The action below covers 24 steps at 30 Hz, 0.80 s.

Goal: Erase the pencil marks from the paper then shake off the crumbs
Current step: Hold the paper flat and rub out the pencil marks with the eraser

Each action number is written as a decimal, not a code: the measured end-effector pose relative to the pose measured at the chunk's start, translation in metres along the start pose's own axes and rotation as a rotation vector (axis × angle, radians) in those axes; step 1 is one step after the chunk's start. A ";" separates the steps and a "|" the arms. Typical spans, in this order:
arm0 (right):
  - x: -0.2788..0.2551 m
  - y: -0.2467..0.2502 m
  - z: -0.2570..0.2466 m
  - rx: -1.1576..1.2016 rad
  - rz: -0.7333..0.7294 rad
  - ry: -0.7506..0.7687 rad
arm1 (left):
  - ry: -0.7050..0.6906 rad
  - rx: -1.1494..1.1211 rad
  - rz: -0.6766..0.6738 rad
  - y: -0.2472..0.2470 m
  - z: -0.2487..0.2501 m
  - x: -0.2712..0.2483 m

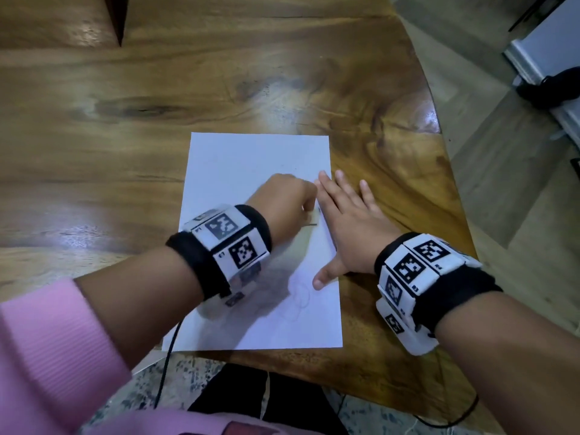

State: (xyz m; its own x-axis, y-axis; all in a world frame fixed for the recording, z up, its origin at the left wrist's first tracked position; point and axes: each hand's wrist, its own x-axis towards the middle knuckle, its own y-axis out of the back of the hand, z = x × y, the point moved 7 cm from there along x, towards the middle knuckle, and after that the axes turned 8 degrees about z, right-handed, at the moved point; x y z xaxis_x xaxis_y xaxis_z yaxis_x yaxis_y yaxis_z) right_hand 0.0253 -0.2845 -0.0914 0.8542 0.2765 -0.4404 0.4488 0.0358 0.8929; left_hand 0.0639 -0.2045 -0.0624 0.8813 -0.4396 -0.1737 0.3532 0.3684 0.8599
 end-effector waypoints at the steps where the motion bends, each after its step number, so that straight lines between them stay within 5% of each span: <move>1: 0.000 0.000 0.000 0.000 -0.002 0.000 | -0.006 0.002 -0.001 -0.001 -0.002 -0.004; 6: 0.001 0.000 -0.001 0.002 -0.002 -0.004 | -0.185 -0.012 -0.154 -0.017 0.003 -0.055; 12: 0.000 0.001 -0.002 -0.028 -0.027 -0.027 | -0.009 0.009 0.014 0.004 -0.011 -0.013; 17: -0.001 0.001 -0.003 -0.012 -0.045 -0.041 | -0.178 0.008 -0.203 -0.018 -0.001 -0.066; 22: -0.001 0.002 -0.006 -0.029 -0.061 -0.055 | 0.016 -0.009 0.064 0.008 -0.025 -0.026; 24: 0.000 0.002 -0.006 -0.032 -0.063 -0.060 | -0.027 -0.008 0.022 0.004 -0.021 -0.034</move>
State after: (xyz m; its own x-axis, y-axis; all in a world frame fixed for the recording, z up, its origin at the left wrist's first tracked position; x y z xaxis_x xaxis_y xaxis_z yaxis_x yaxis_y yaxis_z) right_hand 0.0243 -0.2784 -0.0885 0.8392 0.2148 -0.4996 0.4942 0.0821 0.8655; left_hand 0.0424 -0.1709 -0.0633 0.8801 -0.4534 -0.1412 0.3361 0.3846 0.8597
